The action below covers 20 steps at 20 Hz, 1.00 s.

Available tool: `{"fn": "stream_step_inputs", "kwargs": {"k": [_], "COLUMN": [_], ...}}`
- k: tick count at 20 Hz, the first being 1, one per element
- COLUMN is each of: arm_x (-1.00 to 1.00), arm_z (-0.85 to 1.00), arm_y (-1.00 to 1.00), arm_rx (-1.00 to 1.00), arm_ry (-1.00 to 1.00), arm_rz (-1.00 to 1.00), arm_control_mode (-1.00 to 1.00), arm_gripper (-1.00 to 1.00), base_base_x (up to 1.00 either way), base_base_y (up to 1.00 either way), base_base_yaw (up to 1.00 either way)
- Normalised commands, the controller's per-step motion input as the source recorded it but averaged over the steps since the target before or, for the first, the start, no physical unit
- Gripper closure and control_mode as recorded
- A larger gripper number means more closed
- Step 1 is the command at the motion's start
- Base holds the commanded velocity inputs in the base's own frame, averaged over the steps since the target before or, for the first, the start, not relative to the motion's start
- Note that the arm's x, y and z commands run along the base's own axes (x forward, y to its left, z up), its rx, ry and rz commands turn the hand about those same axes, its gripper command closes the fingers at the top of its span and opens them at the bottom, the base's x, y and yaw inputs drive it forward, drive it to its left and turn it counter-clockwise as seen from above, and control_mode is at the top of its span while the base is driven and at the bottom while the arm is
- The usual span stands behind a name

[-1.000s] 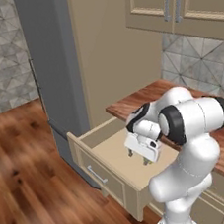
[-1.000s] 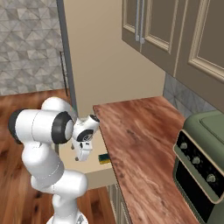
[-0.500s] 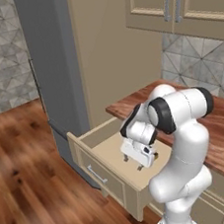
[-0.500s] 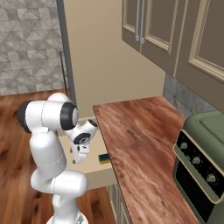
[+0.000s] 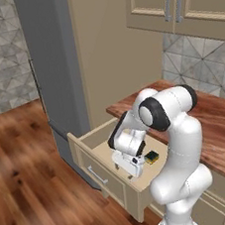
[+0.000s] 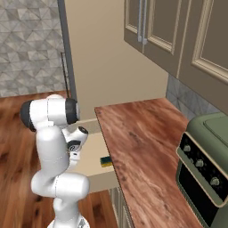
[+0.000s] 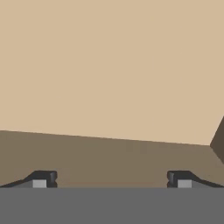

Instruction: Restock the sink supplies by placing the sponge and soap dispenser on the counter and next to the sink. Make sure the soap dispenser is upright.

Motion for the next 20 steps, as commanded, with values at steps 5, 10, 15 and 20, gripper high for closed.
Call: {"fn": "stream_step_inputs", "kwargs": {"k": [5, 10, 15, 20], "arm_x": [0.00, 0.00, 0.00, -0.01], "arm_z": [-0.38, -0.25, -0.08, -0.01], "arm_y": [0.56, 0.47, 0.49, 0.56], "arm_rx": [-0.05, -0.01, 0.00, 0.00], "arm_ry": [0.00, 0.00, 0.01, 0.03], "arm_rz": [-0.03, -0.01, -0.01, -0.01], "arm_control_mode": [-1.00, -1.00, -1.00, -1.00], "arm_gripper": [-1.00, -1.00, -1.00, -1.00], "base_base_x": [0.00, 0.00, 0.00, 0.00], "base_base_y": [0.00, 0.00, 0.00, 0.00], "base_base_yaw": [0.00, 0.00, 0.00, 0.00]}}
